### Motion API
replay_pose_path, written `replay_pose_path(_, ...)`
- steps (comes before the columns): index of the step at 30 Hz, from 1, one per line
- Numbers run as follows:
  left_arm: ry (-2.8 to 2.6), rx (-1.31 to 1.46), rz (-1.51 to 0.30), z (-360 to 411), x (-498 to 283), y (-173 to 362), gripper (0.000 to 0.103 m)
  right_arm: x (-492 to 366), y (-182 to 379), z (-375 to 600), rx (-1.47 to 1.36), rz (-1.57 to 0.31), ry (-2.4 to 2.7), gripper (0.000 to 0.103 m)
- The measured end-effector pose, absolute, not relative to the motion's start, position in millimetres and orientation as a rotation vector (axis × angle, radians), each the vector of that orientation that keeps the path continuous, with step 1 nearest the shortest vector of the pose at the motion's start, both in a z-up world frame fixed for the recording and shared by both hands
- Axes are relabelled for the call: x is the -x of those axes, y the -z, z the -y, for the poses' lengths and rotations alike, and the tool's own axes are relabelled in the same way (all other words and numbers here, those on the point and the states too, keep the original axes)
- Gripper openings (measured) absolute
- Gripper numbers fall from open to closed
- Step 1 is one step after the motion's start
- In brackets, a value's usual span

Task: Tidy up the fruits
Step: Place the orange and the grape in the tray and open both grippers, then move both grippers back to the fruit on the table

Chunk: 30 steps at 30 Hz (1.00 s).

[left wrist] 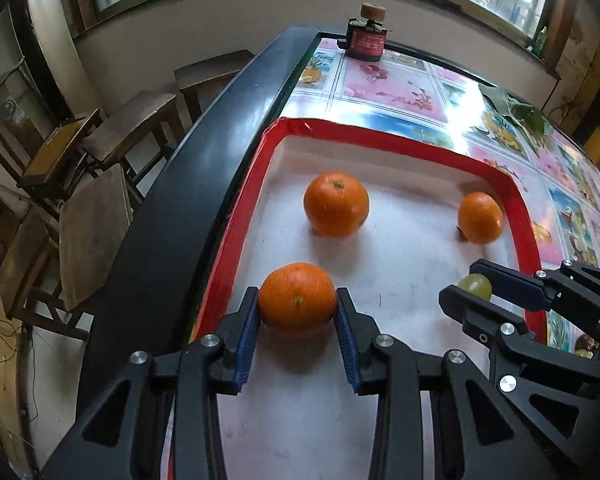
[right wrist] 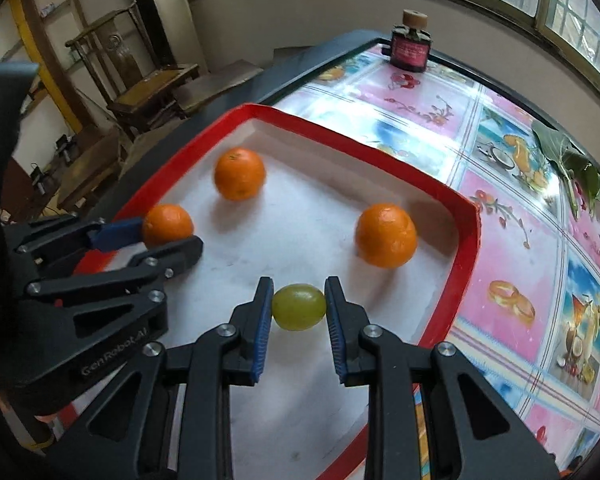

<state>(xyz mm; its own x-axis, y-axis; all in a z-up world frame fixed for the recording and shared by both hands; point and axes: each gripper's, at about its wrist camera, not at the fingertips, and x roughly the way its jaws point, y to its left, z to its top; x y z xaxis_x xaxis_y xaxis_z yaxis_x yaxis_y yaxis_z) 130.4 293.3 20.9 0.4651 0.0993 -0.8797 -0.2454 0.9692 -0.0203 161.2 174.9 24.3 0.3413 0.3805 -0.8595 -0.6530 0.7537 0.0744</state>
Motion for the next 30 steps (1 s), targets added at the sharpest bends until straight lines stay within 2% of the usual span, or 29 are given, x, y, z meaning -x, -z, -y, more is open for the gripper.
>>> replay_pose_path(9,-0.224,0.084,-1.060,-285,-133,-23,0.037,-168,-20,-179,0.375,-1.018,-0.675,0.028)
replay_pose_path(13,-0.225,0.068,-1.059,-280,-132,-25,0.044,-168,-19,-177,0.368,-1.027,-0.665,0.029)
replay_pose_path(15,-0.236,0.046,-1.054,-277,-131,-27,0.045,-167,-20,-177,0.382,-1.030,-0.649,0.034)
replay_pose_path(22,-0.266,0.044,-1.041,-275,-115,-36,0.058,-152,-30,-168,0.399,-1.012,-0.622,0.043)
replay_pose_path(30,-0.264,0.042,-1.033,-263,-85,-45,0.059,-113,-43,-154,0.398,-1.001,-0.642,0.046)
